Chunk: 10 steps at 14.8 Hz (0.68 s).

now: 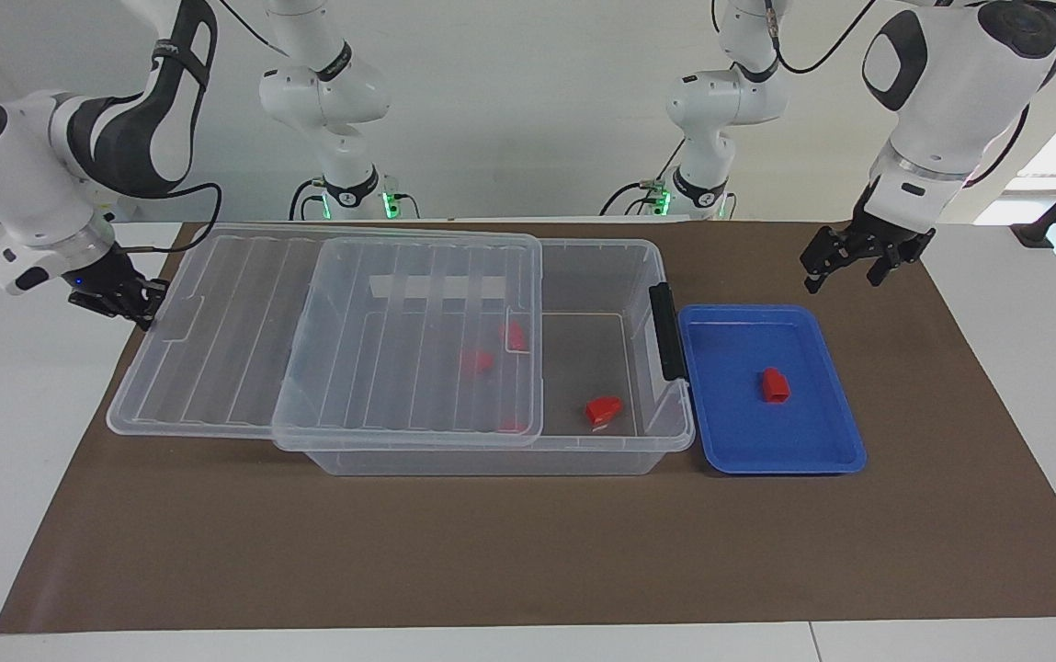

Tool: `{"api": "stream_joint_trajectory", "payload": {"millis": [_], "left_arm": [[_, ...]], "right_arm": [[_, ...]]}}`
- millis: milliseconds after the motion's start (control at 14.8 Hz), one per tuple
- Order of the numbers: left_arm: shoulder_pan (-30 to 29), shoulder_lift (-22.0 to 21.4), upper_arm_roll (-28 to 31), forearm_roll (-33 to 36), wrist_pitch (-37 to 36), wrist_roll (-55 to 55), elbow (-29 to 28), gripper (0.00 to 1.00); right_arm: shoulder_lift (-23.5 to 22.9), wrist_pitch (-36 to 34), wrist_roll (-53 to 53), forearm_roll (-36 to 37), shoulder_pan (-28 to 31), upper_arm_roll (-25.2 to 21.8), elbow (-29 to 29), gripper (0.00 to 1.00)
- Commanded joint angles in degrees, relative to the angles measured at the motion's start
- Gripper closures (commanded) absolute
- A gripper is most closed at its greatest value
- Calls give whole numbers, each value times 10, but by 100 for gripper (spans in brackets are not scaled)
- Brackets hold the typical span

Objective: Place red block in blue tray from box
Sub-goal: 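Release the red block into the blue tray and withdraw the left gripper, then slide the clear lid back over the box with the right gripper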

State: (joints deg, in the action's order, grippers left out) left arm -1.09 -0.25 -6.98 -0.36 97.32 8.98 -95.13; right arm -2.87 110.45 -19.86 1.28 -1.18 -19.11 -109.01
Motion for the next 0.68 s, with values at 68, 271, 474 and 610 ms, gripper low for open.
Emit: {"api": "stream_joint_trajectory", "payload": {"millis": [68,271,474,610], "left_arm": [[-2,-4,-1,-3,-27,7,8,0],[-2,-10,-1,-3,-31,6,2,0],[-1,-11,-1,-2,-29,6,-2,0],[-1,-11,-1,-2,-28,6,-2,0]], "right_arm": [[25,18,40,4,-2,21,-34,100],[29,20,71,3,-8,36,-42,100],[30,20,95,3,-9,55,-45,100],[28,20,109,0,-10,57,-49,100]]}}
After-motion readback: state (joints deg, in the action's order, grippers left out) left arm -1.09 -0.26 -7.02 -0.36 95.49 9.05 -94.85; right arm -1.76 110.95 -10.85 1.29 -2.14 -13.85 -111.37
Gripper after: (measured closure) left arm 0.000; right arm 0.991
